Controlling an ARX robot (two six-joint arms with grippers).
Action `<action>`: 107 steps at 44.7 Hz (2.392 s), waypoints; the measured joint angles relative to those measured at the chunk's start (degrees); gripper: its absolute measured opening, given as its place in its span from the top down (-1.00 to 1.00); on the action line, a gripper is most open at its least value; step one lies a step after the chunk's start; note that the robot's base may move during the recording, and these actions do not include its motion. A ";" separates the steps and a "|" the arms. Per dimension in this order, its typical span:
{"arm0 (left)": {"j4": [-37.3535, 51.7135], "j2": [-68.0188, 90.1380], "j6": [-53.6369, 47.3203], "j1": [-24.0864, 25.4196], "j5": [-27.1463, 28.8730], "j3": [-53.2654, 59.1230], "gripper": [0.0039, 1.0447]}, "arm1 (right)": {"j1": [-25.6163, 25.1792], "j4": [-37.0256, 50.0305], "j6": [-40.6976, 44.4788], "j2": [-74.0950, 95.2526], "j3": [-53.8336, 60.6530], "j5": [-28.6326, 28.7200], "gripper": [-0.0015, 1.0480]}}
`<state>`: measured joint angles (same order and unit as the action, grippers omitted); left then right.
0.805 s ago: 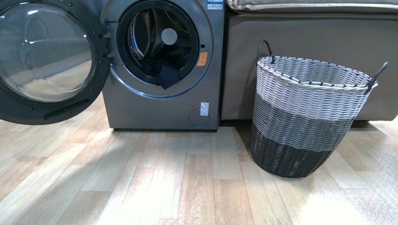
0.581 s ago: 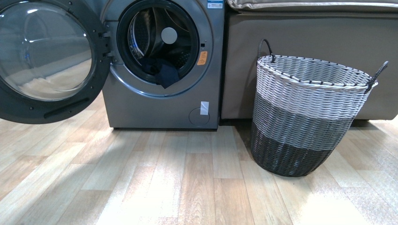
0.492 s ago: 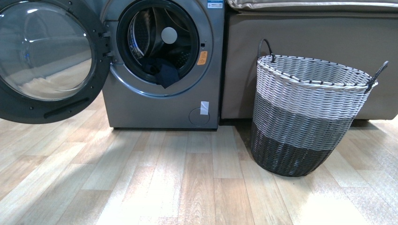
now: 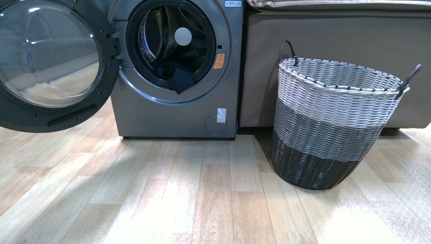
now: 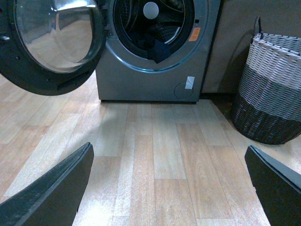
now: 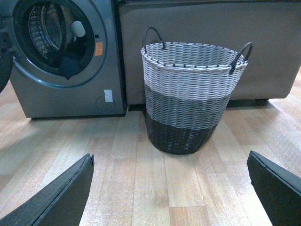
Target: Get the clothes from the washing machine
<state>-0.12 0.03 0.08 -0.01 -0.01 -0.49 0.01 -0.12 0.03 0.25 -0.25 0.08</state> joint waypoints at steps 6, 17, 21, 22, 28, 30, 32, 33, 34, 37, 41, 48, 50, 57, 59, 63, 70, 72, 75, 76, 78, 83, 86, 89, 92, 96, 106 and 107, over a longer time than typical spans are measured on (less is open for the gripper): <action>0.00 0.00 0.02 0.00 0.02 0.00 -0.88 | 0.00 0.00 0.00 0.00 -0.02 0.00 -0.86; 0.00 -0.02 0.00 0.00 0.00 0.00 -0.88 | 0.00 0.00 0.00 0.00 0.00 0.00 -0.86; 0.00 -0.04 0.00 0.00 0.00 0.00 -0.88 | 0.00 0.00 -0.02 0.00 0.00 0.00 -0.86; 0.00 -0.04 0.00 0.00 0.00 0.00 -0.88 | 0.00 0.00 0.00 0.00 -0.02 0.00 -0.86; 0.00 -0.02 0.00 0.00 0.00 0.00 -0.88 | 0.02 0.00 0.00 0.00 0.00 -0.02 -0.86; 0.00 -0.02 0.02 0.00 0.02 0.00 -0.88 | 0.00 0.00 0.00 0.00 -0.02 0.00 -0.86; 0.00 -0.02 0.02 0.00 0.09 0.00 -0.88 | 0.00 0.00 0.00 0.00 0.00 0.00 -0.86; 0.00 -0.04 0.02 0.00 0.07 0.00 -0.88 | 0.00 0.00 0.00 0.00 -0.02 0.00 -0.86; 0.00 -0.02 0.02 0.00 0.04 0.00 -0.88 | 0.00 -0.02 0.00 0.00 0.00 0.02 -0.86; 0.00 0.00 0.00 0.00 -0.09 0.00 -0.88 | 0.02 -0.02 -0.02 0.00 -0.02 -0.11 -0.86; 0.00 0.02 0.00 0.00 -0.02 0.00 -0.88 | 0.02 0.00 0.00 0.00 -0.02 -0.07 -0.86; 0.00 0.00 0.00 0.00 0.00 0.00 -0.88 | 0.02 0.00 0.00 0.00 -0.02 -0.02 -0.86; -0.02 0.00 0.02 0.00 0.00 0.00 -0.88 | 0.02 -0.02 0.00 0.00 -0.02 -0.02 -0.86; 0.02 0.02 -0.02 0.00 0.02 -0.02 -0.88 | 0.02 0.00 -0.04 0.04 -0.04 -0.15 -0.86; 0.00 -0.07 0.00 0.00 -0.04 -0.02 -0.88 | 0.02 -0.02 -0.02 0.00 -0.04 -0.20 -0.86; 0.00 -0.07 0.00 0.00 0.02 0.00 -0.88 | 0.02 0.00 -0.02 0.00 -0.04 -0.02 -0.86; 0.00 0.02 0.00 0.00 0.00 0.00 -0.88 | 0.02 -0.02 -0.02 0.00 -0.04 -0.07 -0.86; 0.00 0.02 0.02 0.00 0.00 -0.02 -0.88 | 0.02 -0.02 0.00 0.00 -0.04 -0.04 -0.86; 0.00 0.02 0.02 0.00 0.00 -0.02 -0.88 | 0.02 -0.02 0.00 0.00 -0.04 -0.02 -0.86; 0.00 0.02 0.00 0.00 0.00 -0.02 -0.88 | 0.02 -0.02 0.00 0.00 -0.04 -0.02 -0.86; 0.00 0.00 0.00 0.00 -0.09 -0.02 -0.88 | 0.02 -0.04 0.00 0.00 -0.04 -0.15 -0.86; 0.00 0.07 0.02 0.00 0.15 0.00 -0.88 | 0.02 -0.02 0.00 0.00 -0.04 0.04 -0.86; 0.02 -0.07 0.00 0.00 -0.04 -0.02 -0.88 | 0.02 -0.04 -0.02 0.00 -0.04 -0.15 -0.86; 0.00 0.00 0.02 0.00 0.02 -0.02 -0.88 | 0.02 0.00 -0.02 0.00 -0.04 -0.04 -0.86; 0.02 -0.04 0.00 0.00 -0.04 -0.02 -0.88 | 0.02 -0.02 -0.02 0.00 -0.04 -0.20 -0.86; 0.04 0.00 0.00 0.00 0.02 -0.02 -0.88 | 0.02 -0.02 -0.02 0.00 -0.04 0.00 -0.86; 0.02 -0.07 0.00 0.00 -0.04 -0.02 -0.88 | 0.02 0.00 -0.02 0.00 -0.04 -0.15 -0.86; 0.00 -0.02 0.04 0.00 0.04 -0.02 -0.88 | 0.00 0.00 -0.02 0.00 -0.04 -0.13 -0.86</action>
<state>-0.12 0.01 0.12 -0.01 0.03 -0.51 0.01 -0.12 0.01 0.25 -0.30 -0.05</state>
